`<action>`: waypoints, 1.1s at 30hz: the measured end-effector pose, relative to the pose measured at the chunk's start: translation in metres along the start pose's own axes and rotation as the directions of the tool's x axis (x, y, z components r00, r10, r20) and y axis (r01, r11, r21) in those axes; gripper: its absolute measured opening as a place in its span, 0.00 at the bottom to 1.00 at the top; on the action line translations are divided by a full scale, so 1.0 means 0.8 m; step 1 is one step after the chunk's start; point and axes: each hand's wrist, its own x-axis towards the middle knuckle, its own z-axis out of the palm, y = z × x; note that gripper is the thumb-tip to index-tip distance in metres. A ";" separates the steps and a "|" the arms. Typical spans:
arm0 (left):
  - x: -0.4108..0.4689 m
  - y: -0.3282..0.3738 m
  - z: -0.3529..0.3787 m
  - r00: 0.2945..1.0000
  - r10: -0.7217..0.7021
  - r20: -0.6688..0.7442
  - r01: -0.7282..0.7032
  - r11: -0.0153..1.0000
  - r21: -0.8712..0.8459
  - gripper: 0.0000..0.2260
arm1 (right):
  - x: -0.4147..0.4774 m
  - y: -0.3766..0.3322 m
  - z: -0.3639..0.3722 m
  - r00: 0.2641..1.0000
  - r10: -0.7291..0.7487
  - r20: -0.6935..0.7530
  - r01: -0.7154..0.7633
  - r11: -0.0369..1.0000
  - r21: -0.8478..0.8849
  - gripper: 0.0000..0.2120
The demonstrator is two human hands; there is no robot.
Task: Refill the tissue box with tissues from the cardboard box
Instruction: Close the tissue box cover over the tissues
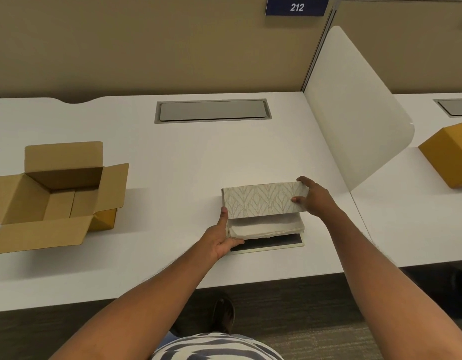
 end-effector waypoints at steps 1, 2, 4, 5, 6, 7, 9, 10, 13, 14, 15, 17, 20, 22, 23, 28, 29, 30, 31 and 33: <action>0.001 -0.001 -0.001 1.000 0.007 -0.001 -0.007 1.000 0.030 0.35 | -0.001 0.001 0.000 1.000 0.001 -0.001 -0.001 1.000 0.005 0.27; 0.002 -0.002 -0.003 1.000 0.015 -0.002 -0.015 0.998 0.053 0.34 | -0.002 0.002 0.000 1.000 0.001 -0.002 -0.001 1.000 0.008 0.27; 0.004 -0.004 -0.007 0.999 0.030 0.012 -0.031 0.997 0.068 0.31 | -0.004 0.004 0.001 1.000 0.000 0.001 0.000 1.000 0.011 0.27; 0.007 -0.005 -0.011 0.999 0.047 0.025 -0.049 0.995 0.085 0.29 | -0.005 0.005 0.001 1.000 0.001 0.003 -0.001 1.000 0.013 0.26; 0.008 -0.005 -0.013 0.997 0.065 0.032 -0.068 0.989 0.128 0.27 | -0.006 0.006 0.001 1.000 0.004 0.005 -0.004 1.000 0.016 0.26; 0.010 -0.005 -0.016 0.996 0.091 0.025 -0.095 0.973 0.211 0.27 | -0.006 0.008 0.001 1.000 0.005 0.005 -0.005 1.000 0.021 0.26; 0.016 -0.005 -0.022 0.977 0.214 -0.011 -0.184 0.866 0.465 0.28 | -0.008 0.010 0.002 1.000 0.002 0.004 -0.002 1.000 0.026 0.26; 0.020 -0.004 -0.026 0.950 0.313 -0.006 -0.250 0.768 0.589 0.30 | -0.009 0.011 0.003 1.000 -0.003 0.000 0.003 1.000 0.029 0.26; 0.019 0.001 -0.033 0.783 0.587 0.204 -0.453 0.314 0.834 0.29 | -0.014 0.013 0.005 1.000 -0.007 -0.012 0.007 0.999 0.050 0.27; 0.018 0.002 -0.033 0.723 0.618 0.309 -0.480 0.127 0.868 0.30 | -0.016 0.014 0.006 1.000 -0.003 -0.015 0.003 0.998 0.058 0.28; 0.019 0.001 -0.034 0.674 0.615 0.409 -0.480 -0.057 0.875 0.34 | -0.017 0.015 0.007 1.000 0.000 -0.019 0.001 0.998 0.065 0.28; 0.021 -0.006 -0.036 0.624 0.565 0.540 -0.448 -0.307 0.840 0.50 | -0.018 0.016 0.007 1.000 0.000 -0.021 0.002 0.997 0.076 0.29; 0.019 -0.027 -0.034 0.621 0.534 0.574 -0.424 -0.387 0.819 0.68 | -0.016 0.014 0.005 1.000 -0.002 -0.019 0.004 0.996 0.088 0.28; 0.023 -0.037 -0.027 0.620 0.533 0.576 -0.351 -0.468 0.811 0.69 | -0.015 0.013 0.004 1.000 -0.007 -0.015 0.008 0.997 0.079 0.28; 0.025 -0.038 -0.022 0.622 0.525 0.581 -0.298 -0.527 0.796 0.69 | -0.014 0.012 0.003 1.000 -0.007 -0.011 0.007 0.997 0.079 0.28; 0.038 -0.026 -0.008 0.649 0.518 0.558 -0.149 -0.632 0.760 0.66 | -0.007 0.007 0.000 1.000 -0.006 0.002 0.006 0.998 0.060 0.29; 0.040 -0.022 -0.007 0.644 0.528 0.555 -0.136 -0.634 0.761 0.66 | -0.005 0.006 -0.001 1.000 0.001 0.007 -0.002 0.998 0.061 0.29; 0.042 -0.019 -0.005 0.642 0.533 0.551 -0.123 -0.638 0.760 0.66 | -0.004 0.005 -0.001 1.000 0.012 0.015 -0.013 0.998 0.066 0.30; 0.043 -0.016 -0.004 0.643 0.534 0.549 -0.110 -0.645 0.756 0.66 | -0.002 0.004 -0.001 1.000 0.020 0.021 -0.021 0.997 0.073 0.31; 0.045 -0.015 -0.003 0.647 0.530 0.547 -0.080 -0.667 0.741 0.68 | 0.002 0.001 -0.002 0.999 0.025 0.028 -0.027 0.997 0.069 0.32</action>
